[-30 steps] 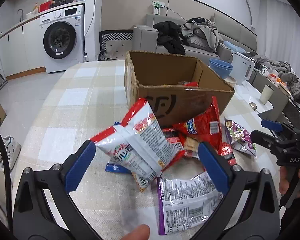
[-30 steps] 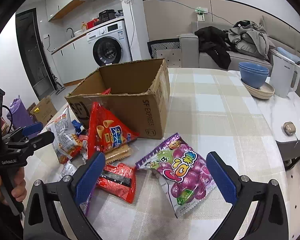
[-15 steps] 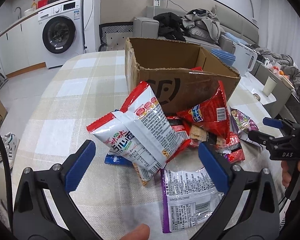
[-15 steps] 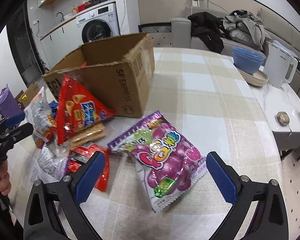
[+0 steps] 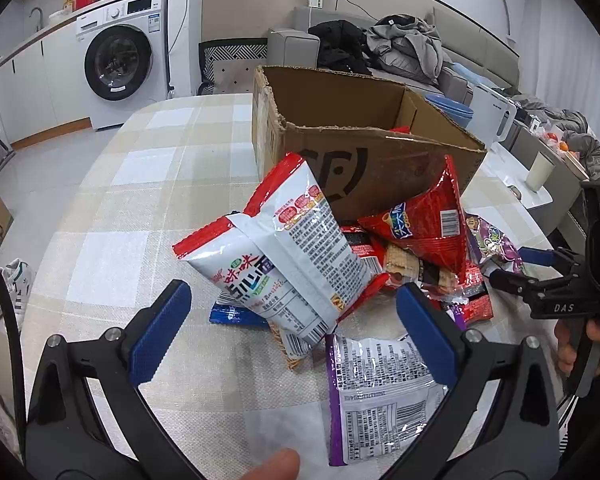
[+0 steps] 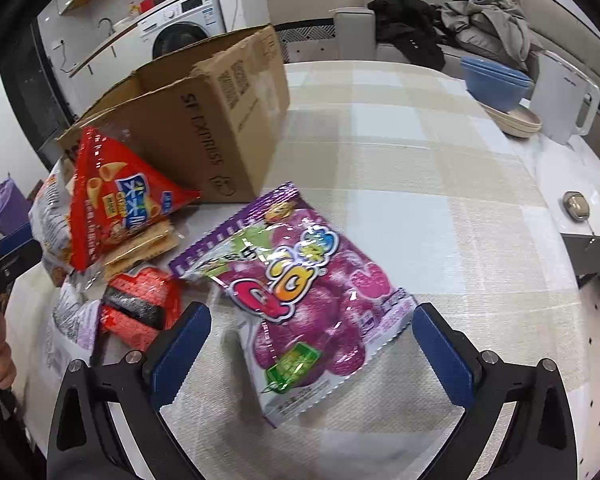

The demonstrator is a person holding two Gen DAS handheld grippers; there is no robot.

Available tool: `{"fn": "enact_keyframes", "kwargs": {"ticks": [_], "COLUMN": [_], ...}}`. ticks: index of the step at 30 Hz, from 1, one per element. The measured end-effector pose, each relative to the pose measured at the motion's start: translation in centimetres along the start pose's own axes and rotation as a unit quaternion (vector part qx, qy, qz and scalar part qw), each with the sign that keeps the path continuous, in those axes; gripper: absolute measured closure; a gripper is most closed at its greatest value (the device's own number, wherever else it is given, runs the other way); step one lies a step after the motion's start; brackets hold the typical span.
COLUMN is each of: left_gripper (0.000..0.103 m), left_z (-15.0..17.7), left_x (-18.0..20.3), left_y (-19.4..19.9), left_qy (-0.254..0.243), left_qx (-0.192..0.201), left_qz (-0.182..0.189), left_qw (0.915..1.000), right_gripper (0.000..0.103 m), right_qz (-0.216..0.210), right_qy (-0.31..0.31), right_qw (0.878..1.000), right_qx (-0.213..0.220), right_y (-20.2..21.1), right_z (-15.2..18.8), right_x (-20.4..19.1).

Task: Organize snacks
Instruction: 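Move the right tool to the purple grape candy bag and grasp it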

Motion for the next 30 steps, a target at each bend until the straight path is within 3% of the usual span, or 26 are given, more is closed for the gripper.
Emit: {"fn": "enact_keyframes", "kwargs": {"ticks": [7, 12, 21, 27, 30], "left_gripper": [0.001, 0.001, 0.001, 0.001, 0.001], "left_z": [0.2, 0.6, 0.5, 0.5, 0.6], "left_x": [0.0, -0.1, -0.8, -0.9, -0.8], "left_y": [-0.3, -0.2, -0.2, -0.5, -0.4], "left_qy": [-0.005, -0.003, 0.003, 0.002, 0.000], "left_qx": [-0.001, -0.001, -0.001, -0.004, -0.004], "left_qz": [-0.001, -0.001, -0.007, -0.007, -0.006], "left_qw": [1.0000, 1.0000, 1.0000, 1.0000, 1.0000], "right_gripper": [0.000, 0.000, 0.001, 0.001, 0.008], "right_qz": [-0.045, -0.003, 0.004, 0.015, 0.011], "right_qy": [0.028, 0.037, 0.070, 0.080, 0.085], "right_qw": [0.999, 0.999, 0.997, 0.997, 0.996], "right_qx": [-0.008, 0.012, -0.012, -0.002, 0.007], "right_y": [1.6, 1.8, -1.7, -2.3, -1.4], "right_z": [0.4, -0.5, -2.4, -2.8, -1.6], "right_x": [-1.3, -0.5, -1.0, -1.4, -1.9]}}
Point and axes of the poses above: each gripper's, at about its wrist camera, not at the fingertips, and y roughly against the way its jaws point, x to its right, z to its underside, the point moved 4 cm from there along -y, roughly the way its jaws point, and after that the axes turned 11 degrees about z, right-handed, at the moved point
